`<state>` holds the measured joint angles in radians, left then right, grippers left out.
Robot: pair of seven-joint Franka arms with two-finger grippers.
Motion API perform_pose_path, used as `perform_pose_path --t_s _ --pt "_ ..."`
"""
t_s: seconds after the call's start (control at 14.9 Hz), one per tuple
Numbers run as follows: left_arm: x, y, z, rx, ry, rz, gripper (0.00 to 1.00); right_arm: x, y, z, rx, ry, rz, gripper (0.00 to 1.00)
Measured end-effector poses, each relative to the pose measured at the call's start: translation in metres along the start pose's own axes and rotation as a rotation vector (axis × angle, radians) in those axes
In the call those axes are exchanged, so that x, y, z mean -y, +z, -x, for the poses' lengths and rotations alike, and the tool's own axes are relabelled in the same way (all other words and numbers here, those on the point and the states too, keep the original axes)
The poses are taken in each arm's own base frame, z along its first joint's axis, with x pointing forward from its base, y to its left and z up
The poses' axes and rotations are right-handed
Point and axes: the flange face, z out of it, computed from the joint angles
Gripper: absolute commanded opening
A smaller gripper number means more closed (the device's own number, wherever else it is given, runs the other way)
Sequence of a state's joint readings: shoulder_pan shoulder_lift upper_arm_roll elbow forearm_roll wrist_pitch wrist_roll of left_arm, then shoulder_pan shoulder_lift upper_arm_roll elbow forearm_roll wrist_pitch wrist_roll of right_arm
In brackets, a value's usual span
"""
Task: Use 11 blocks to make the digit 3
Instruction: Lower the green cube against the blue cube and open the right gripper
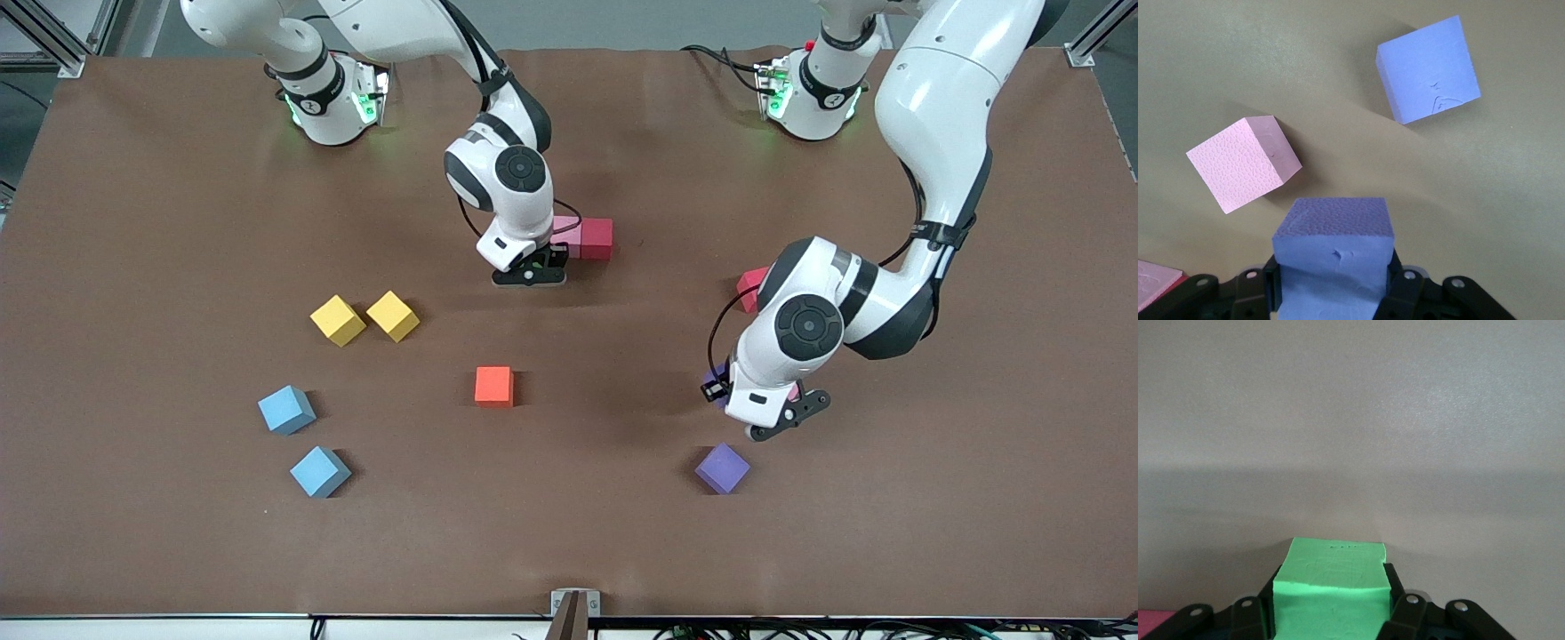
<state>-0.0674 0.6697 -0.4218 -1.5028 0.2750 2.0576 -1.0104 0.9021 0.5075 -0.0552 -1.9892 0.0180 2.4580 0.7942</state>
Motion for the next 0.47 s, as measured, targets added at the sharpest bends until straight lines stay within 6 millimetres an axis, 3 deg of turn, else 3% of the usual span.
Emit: perform_pose_path --t_s 0.13,0.2,0.27,0.34,0.47 --pt "0.0 0.0 0.0 0.0 0.0 0.0 0.45 0.0 0.0 0.0 0.0 0.0 0.0 0.09" --pt "-0.0001 -0.0001 0.0001 0.0 0.0 0.0 0.45 -0.0001 0.0 -0.0001 0.0 0.0 0.0 0.67" --pt "-0.0005 -0.0002 0.0005 0.0 0.001 0.001 0.45 -0.0001 0.0 -0.0002 0.0 0.001 0.0 0.91" --pt "-0.0008 -0.0003 0.0009 0.001 0.002 0.001 0.45 -0.0007 0.0004 -0.0002 0.002 0.002 0.003 1.0" --pt "-0.0009 -0.0003 0.001 0.001 0.002 0.001 0.45 -0.0053 0.004 -0.0009 0.016 0.007 0.021 1.0"
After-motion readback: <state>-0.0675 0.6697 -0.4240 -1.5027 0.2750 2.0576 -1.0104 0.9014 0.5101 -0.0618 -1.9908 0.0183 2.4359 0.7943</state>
